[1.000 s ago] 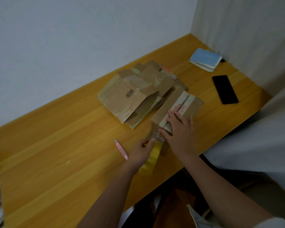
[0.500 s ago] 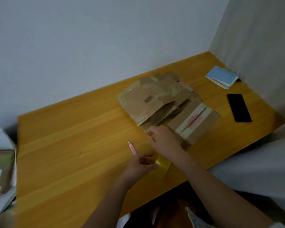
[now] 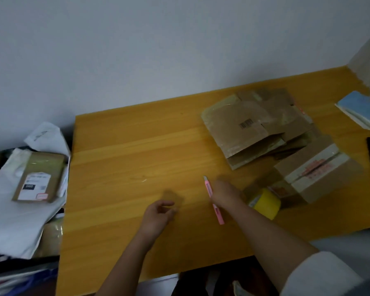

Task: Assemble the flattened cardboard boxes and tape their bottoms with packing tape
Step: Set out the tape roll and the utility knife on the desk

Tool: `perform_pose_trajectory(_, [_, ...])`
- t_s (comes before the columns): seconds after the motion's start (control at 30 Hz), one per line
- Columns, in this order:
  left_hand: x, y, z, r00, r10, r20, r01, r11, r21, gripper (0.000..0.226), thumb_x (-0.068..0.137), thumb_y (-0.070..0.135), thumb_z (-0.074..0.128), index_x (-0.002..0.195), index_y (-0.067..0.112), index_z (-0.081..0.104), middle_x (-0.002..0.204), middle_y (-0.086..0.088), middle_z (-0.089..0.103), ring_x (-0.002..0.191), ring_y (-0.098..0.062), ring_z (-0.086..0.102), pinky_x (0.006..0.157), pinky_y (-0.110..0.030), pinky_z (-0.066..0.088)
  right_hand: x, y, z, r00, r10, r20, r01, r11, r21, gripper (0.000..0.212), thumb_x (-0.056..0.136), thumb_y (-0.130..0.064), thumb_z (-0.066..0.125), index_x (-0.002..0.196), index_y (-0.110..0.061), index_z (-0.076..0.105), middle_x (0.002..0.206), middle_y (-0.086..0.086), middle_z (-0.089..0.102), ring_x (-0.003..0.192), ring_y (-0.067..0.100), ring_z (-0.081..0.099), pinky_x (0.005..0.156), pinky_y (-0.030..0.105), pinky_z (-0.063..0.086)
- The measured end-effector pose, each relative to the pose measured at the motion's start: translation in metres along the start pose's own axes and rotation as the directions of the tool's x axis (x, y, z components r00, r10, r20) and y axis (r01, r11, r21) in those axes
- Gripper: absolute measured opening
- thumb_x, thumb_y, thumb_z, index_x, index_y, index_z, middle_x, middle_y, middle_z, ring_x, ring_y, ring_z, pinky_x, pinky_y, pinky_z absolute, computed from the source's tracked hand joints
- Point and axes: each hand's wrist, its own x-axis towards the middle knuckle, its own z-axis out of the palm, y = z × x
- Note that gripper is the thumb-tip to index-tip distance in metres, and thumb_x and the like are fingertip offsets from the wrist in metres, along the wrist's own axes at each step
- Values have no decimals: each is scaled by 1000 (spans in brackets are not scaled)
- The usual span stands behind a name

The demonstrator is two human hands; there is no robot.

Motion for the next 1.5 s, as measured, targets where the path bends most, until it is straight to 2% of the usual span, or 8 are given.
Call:
perform_pose_trajectory(0.13, [1,-1,3,1000,-1,-22,1,1000,13,14,92,10,63,106,7,65,80,-9,62,66,-16,56,60,-24,42,2,-10,-8,994,-106,4,104,986,130,29,90,-27,63,113,-9,62,116,10,64,105,30,62,72,33,46])
perform_pose_trajectory(0.27, [4,25,25,999,43,11,-44,997,56,10,92,7,62,102,8,65,75,-7,61,59,-14,53,57,-24,42,-16,-23,-58,946,-239,-221,305,887,347,15,96,-26,59,86,-19,50,86,2,57,84,24,58,65,32,45])
perform_pose_trajectory(0.4, [5,64,72,984,137,110,-151,980,131,15,93,8,61,106,3,65,74,-7,60,61,-16,54,68,-32,46,-43,9,-109,883,-207,-421,416,760,499,21,96,-19,58,115,-20,47,95,-3,58,74,6,58,54,14,41])
perform_pose_trajectory(0.63, [-25,114,169,916,213,341,-297,929,219,18,96,33,58,105,17,58,94,-3,58,77,-14,54,69,-28,44,-77,123,-126,791,-132,-597,443,797,410,26,99,-7,45,105,-21,66,104,-2,57,83,4,54,69,21,48])
perform_pose_trajectory(0.87, [-31,113,189,899,127,419,-260,925,277,62,88,38,69,137,15,39,131,1,45,106,-10,41,82,-27,40,-91,175,-89,759,-140,-636,536,688,489,45,90,8,54,110,-32,58,112,-7,52,100,13,56,84,34,56])
perform_pose_trajectory(1.0, [-27,104,177,916,128,379,-259,913,316,52,91,35,65,136,21,45,138,-1,44,101,-9,45,77,-25,41,-92,170,-76,742,-137,-657,598,577,556,38,88,1,65,109,-30,59,114,-8,52,104,12,57,89,34,56])
perform_pose_trajectory(1.23, [-24,98,171,938,248,243,-329,858,393,44,92,43,61,122,12,64,131,-2,59,118,-17,52,90,-24,39,-73,177,-46,671,-226,-706,607,715,348,36,79,-27,79,107,-23,56,109,-1,50,102,13,47,92,21,41])
perform_pose_trajectory(1.5, [-25,88,150,943,248,220,-320,856,407,37,93,30,63,126,14,60,135,-1,52,117,-14,50,92,-26,41,-58,172,-35,486,-262,-834,593,799,95,41,76,-22,77,105,-24,48,105,7,53,99,-3,31,88,14,36])
